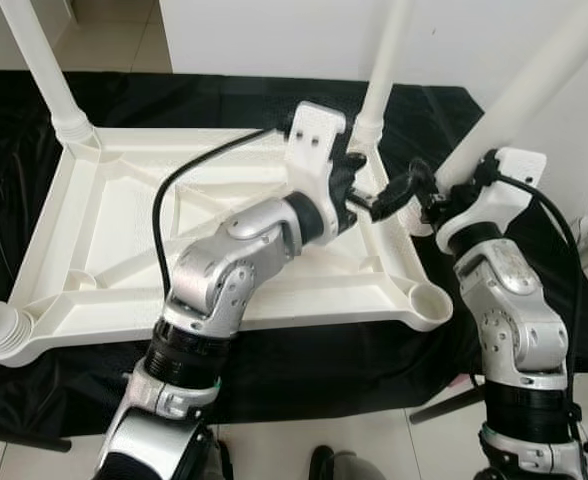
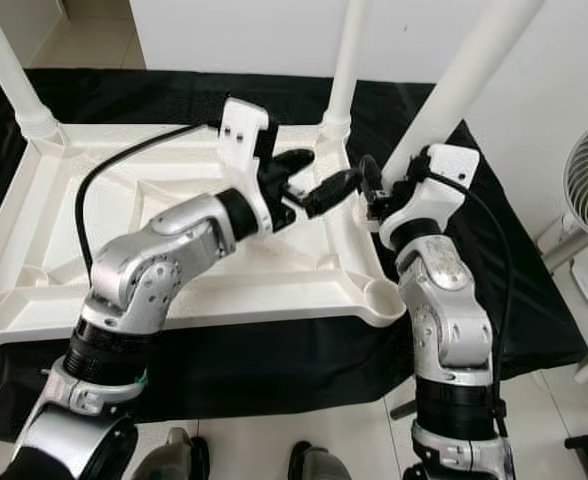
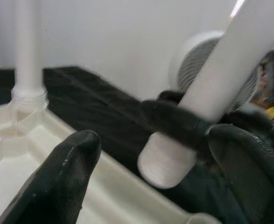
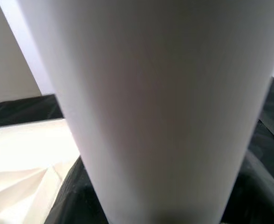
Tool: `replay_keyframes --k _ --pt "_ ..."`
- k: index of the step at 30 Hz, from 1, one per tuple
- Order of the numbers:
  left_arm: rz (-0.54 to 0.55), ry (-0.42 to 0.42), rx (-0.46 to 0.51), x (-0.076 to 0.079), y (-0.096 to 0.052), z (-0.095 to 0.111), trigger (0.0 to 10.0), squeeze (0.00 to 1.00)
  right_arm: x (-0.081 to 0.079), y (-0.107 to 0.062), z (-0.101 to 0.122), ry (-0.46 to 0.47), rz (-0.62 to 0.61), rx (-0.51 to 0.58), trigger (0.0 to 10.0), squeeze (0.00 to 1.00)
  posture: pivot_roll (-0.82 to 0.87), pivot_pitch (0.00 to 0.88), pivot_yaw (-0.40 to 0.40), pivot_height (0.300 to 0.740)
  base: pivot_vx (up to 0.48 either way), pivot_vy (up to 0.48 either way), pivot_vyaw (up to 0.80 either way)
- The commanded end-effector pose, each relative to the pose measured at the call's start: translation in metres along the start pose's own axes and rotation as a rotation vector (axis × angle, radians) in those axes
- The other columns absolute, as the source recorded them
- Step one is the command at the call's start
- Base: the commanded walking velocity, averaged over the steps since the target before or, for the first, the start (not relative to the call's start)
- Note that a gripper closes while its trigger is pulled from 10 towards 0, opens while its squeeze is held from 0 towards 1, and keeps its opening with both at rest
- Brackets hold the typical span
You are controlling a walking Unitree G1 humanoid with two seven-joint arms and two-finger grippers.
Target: Building children table
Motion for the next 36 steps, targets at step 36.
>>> replay_keyframes --k 36 --pt "-0.4 0.316 -0.13 0.052 -0.044 -0.091 10.0 0.0 0.001 -0.042 -0.026 -0.09 -0.066 0.016 10.0 0.0 0.03 0.135 -0.032 0.74 0.0 0.0 0.0"
Point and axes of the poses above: a point about 5 cm out from each wrist's last joint towards the gripper, its own y axis pointing out of the wrist towards the gripper, its own z axis along the axis of the wrist's last joint, x = y × z, the point moved 4 cm from there along y, pointing out of the wrist towards the gripper, and after that the axes turned 1 degree about y, right-handed, at the moved point
